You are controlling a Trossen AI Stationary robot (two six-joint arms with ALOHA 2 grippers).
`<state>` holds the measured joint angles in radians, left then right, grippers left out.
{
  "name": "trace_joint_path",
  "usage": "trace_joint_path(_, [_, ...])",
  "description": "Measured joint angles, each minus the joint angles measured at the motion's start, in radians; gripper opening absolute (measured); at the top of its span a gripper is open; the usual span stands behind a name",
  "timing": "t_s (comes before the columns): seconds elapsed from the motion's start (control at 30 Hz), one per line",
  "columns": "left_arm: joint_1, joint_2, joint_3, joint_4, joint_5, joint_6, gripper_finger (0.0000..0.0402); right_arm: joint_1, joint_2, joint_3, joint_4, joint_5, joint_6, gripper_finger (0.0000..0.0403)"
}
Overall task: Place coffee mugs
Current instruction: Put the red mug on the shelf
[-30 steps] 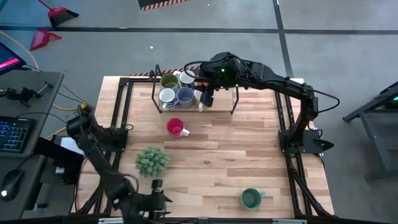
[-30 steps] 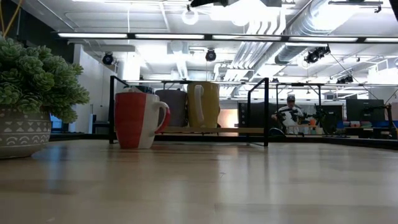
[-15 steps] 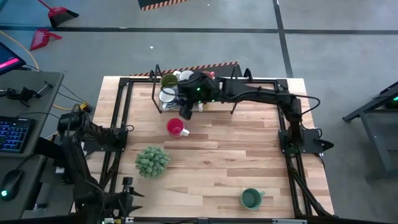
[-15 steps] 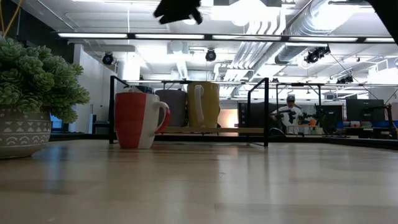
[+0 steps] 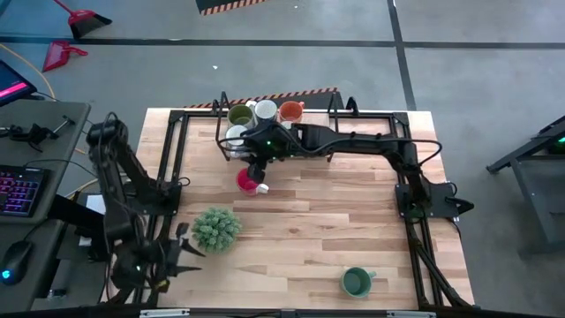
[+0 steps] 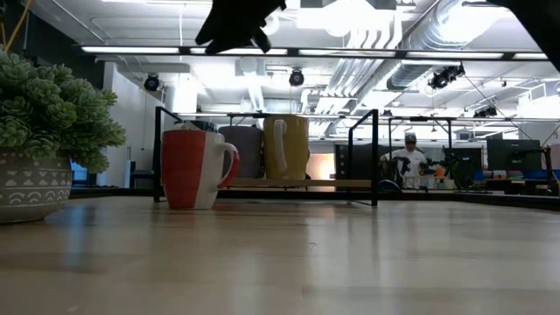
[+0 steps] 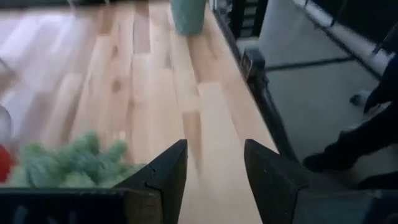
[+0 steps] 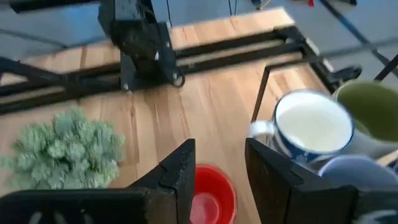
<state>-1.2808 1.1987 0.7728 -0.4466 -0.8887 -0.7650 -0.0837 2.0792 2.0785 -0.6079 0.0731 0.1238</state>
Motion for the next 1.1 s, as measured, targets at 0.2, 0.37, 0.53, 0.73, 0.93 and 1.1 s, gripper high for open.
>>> trace_joint_path(0.2, [0.0, -0.125, -0.01, -0.009, -0.084, 0.117, 0.0145, 0.009, 0.055, 0.0, -0.112, -0.034, 0.033, 0.0119])
trace_joint_path(0.37, [0.0, -0.171, -0.01, -0.065, -0.125, 0.136, 0.0145, 0.038, 0.111, 0.0, -0.119, -0.086, 0.032, 0.0119])
trace_joint_path(0.53, [0.0, -0.186, -0.01, -0.088, -0.128, 0.115, 0.0145, 0.062, 0.141, 0.0, -0.118, -0.092, 0.032, 0.0119])
trace_joint_path(0.73, [0.0, -0.189, -0.01, -0.1, -0.146, 0.115, 0.0145, 0.074, 0.154, 0.0, -0.075, -0.113, 0.029, 0.0119])
trace_joint_path(0.93, [0.0, -0.188, -0.01, -0.088, -0.163, 0.112, 0.0145, 0.07, 0.161, 0.002, -0.05, -0.145, 0.055, 0.0119])
trace_joint_path(1.1, [0.007, -0.188, -0.01, -0.088, -0.174, 0.113, 0.0145, 0.063, 0.161, 0.002, -0.078, -0.151, 0.023, 0.0119])
